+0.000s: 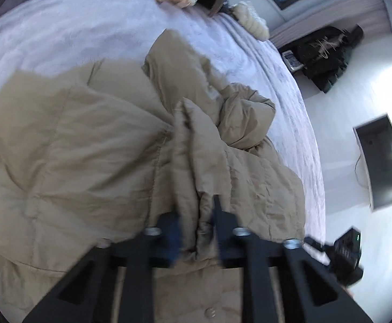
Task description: Fold large clothes
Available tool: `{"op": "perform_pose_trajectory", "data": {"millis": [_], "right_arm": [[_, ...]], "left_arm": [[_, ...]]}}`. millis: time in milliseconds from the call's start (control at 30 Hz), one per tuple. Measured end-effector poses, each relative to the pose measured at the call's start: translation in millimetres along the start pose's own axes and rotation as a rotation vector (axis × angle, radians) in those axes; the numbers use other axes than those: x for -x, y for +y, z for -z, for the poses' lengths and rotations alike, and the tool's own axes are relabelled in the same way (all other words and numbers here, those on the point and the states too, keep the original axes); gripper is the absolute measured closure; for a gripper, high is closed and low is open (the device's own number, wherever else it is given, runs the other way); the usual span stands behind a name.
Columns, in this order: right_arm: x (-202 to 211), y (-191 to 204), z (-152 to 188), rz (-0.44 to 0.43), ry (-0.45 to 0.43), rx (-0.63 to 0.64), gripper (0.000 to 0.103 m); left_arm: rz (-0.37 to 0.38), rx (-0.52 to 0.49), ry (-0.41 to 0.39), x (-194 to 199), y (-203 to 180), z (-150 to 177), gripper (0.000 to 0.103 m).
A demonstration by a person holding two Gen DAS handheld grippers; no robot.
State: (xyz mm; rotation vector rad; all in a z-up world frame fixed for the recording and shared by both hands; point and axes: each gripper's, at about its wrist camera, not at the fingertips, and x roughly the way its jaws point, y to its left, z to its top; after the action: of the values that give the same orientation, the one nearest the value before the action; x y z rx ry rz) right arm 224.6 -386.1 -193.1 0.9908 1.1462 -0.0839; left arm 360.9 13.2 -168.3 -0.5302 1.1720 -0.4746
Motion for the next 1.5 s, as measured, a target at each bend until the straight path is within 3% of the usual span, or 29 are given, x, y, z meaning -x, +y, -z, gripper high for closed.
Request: {"op": "perform_pose_trajectory", "data": {"millis": [33,67,133,167,267,400,567,733,833,900,967,1000,1200,1233,1300,1333,1400,1500], "right_arm": [[-0.1,-2.6,-4.1,-0.001,-0.008,-0.015,0.046],[-2.7,-2.7,-7.1,0.000,-0.012,-0.021,0.073],[-7.4,5.4,-10.6,-0.028,-0.016,0.012,0.093],[-8.6,12.0,-11.5,-0.027,-0.018,0.052,0.094],[-22.7,31.1,-6.3,0.054,-0.015,0.180,0.095],[-33.0,12.6,-8.6,0.060,0.001,0.138,0.095],[-32.0,6.5,-8.3,0.053,-0.007,0.114,0.095],[-10.6,15.9,5.6,0.080,0.051,0.184,0.093],[13.5,24.3,13.6,0.019,0.048,0.251,0.092],[31.5,27.5,3.3,-0.021,-0.005,0.258,0.081],[40.6,22.5,-18.8,-0.051,-0.075,0.209,0.040],[40.1,15.9,-33.2,-0.070,-0.101,0.159,0.039],[-15.7,-31.8,-100.2,-0.221,-0.050,-0.157,0.041],[-25.8,-37.4,-107.0,-0.255,-0.039,-0.204,0.046],[-38.7,-36.4,-115.4,-0.316,-0.018,-0.242,0.080],[-40.2,-29.7,-119.5,-0.309,-0.021,-0.214,0.089],[-40.3,-10.1,-123.4,-0.239,-0.037,-0.089,0.091],[-48.5,-6.8,-129.9,-0.064,-0.036,0.022,0.092]], "left_arm": [[-0.006,-0.008,-0.005,3.7,0.9,1.8,0.084],[-0.016,-0.016,-0.007,7.3,3.2,4.7,0.084],[-0.043,-0.024,0.003,10.4,10.7,11.4,0.084],[-0.065,-0.025,0.011,9.4,16.1,16.0,0.084],[-0.110,-0.018,0.023,1.1,28.8,23.7,0.084],[-0.182,-0.016,0.008,-1.5,36.0,17.1,0.084],[-0.298,-0.027,-0.045,26.6,42.2,4.6,0.084],[-0.258,-0.081,-0.082,43.2,15.8,-1.7,0.084],[-0.228,-0.130,-0.070,25.9,-8.1,-3.8,0.084],[-0.274,-0.158,-0.050,2.0,-21.2,-4.6,0.084],[-0.319,-0.167,-0.030,-14.7,-18.1,0.7,0.084],[-0.338,-0.160,-0.020,-22.3,-15.4,3.2,0.084],[-0.356,-0.128,-0.009,-35.9,0.7,4.0,0.084],[-0.360,-0.130,-0.007,-36.6,1.5,4.2,0.084],[-0.376,-0.137,-0.005,-40.0,-0.4,3.0,0.084],[-0.382,-0.140,-0.007,-41.2,-0.3,3.2,0.084],[-0.384,-0.138,-0.009,-43.5,0.4,3.8,0.084],[-0.376,-0.132,-0.011,-47.5,1.5,5.5,0.084]]}}
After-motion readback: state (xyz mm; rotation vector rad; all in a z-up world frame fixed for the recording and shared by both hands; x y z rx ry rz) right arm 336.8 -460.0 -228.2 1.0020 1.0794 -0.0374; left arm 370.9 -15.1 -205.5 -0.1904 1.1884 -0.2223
